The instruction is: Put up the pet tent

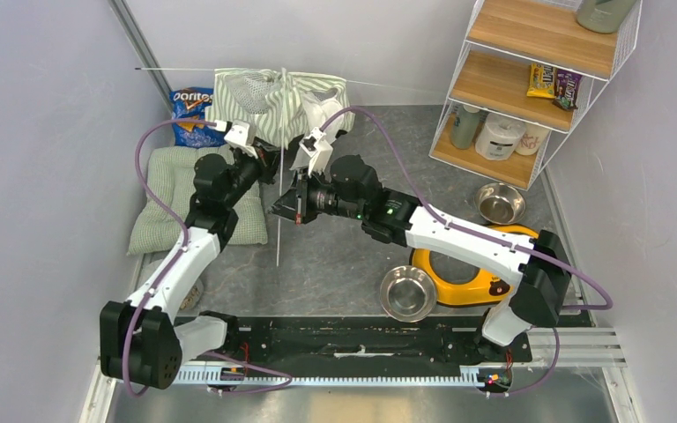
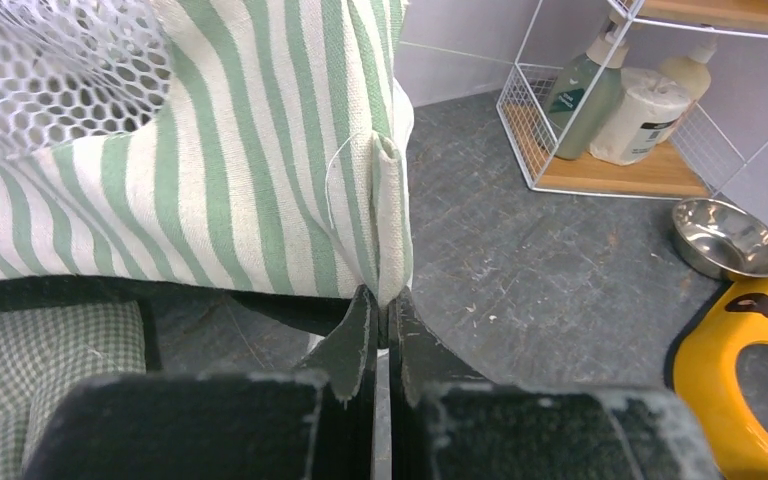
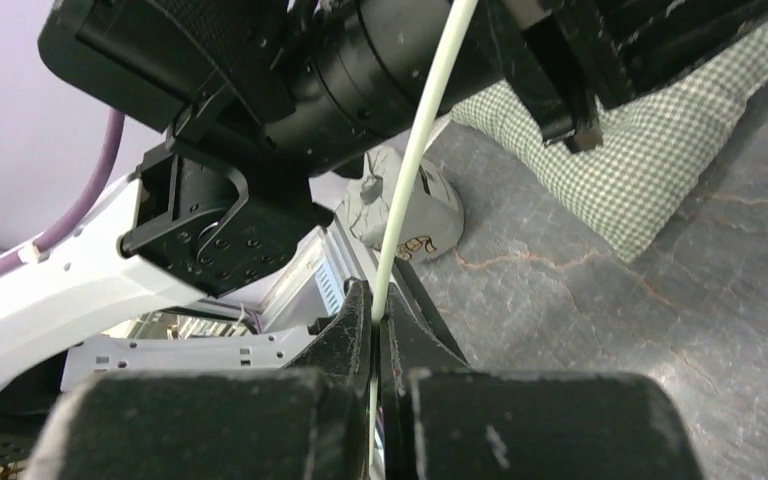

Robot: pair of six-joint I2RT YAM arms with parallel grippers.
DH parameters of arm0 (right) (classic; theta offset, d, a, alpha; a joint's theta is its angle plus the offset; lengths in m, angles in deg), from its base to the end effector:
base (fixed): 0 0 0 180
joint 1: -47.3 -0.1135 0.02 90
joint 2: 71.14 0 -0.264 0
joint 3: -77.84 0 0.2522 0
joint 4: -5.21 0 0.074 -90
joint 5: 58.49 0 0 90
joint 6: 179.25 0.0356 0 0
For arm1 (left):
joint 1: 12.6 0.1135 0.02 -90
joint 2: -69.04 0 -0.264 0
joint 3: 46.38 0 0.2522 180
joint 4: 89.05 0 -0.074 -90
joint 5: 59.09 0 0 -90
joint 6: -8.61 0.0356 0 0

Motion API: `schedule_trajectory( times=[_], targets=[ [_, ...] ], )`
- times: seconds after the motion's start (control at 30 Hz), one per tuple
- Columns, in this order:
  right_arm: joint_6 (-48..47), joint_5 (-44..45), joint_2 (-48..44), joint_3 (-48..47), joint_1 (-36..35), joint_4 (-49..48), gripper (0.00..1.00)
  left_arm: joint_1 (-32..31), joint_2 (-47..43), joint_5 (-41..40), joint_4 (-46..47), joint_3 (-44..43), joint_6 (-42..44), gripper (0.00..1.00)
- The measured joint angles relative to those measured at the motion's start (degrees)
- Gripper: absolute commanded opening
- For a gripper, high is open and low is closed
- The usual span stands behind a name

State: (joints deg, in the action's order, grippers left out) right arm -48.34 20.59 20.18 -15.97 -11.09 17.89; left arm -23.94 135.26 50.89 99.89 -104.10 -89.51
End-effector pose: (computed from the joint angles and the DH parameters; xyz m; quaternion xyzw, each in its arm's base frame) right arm 0.1962 0.3317 0.3691 -0.1764 0.7455 0.5339 0.3578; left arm 0.2628 -0.0651 0.3186 0.1426 0.6900 -0.2386 0.6683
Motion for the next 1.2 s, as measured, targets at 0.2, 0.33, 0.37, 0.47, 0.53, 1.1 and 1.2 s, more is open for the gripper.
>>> schedule_trajectory(
  times=[0.2, 0.33, 0.37, 0.47, 0.53, 1.1, 1.2],
  targets=[
    [2.1, -0.2, 1.1, -0.6, 0.5, -2.6, 0.00, 0.0, -1.7, 0.0, -4.8, -1.1, -1.5, 0.02],
    [4.1, -0.8, 1.9, -0.9, 1.3, -2.8, 0.00, 0.1, -4.0, 0.5, -6.4, -0.4, -1.5, 0.02],
    [4.7, -0.9, 2.4, -1.4, 1.8, -2.8, 0.00, 0.1, -4.7, 0.7, -6.7, 0.0, -1.6, 0.02],
    [6.3, -1.4, 3.9, -2.8, 3.8, -2.8, 0.00, 0.1, -6.3, 0.9, -7.8, 0.5, -1.5, 0.02],
    [7.5, -2.3, 4.4, -3.0, 4.9, -2.6, 0.00, 0.1, -6.3, 0.7, -8.2, 0.4, -1.6, 0.02],
    [9.4, -6.1, 9.2, -9.2, 6.5, -3.2, 0.00, 0.8, -12.1, -1.7, -14.0, 1.2, -2.1, 0.02],
    [9.0, -6.2, 10.1, -10.8, 7.9, -4.5, 0.00, 0.7, -14.8, -2.1, -15.8, 2.2, -2.1, 0.02]
  ],
)
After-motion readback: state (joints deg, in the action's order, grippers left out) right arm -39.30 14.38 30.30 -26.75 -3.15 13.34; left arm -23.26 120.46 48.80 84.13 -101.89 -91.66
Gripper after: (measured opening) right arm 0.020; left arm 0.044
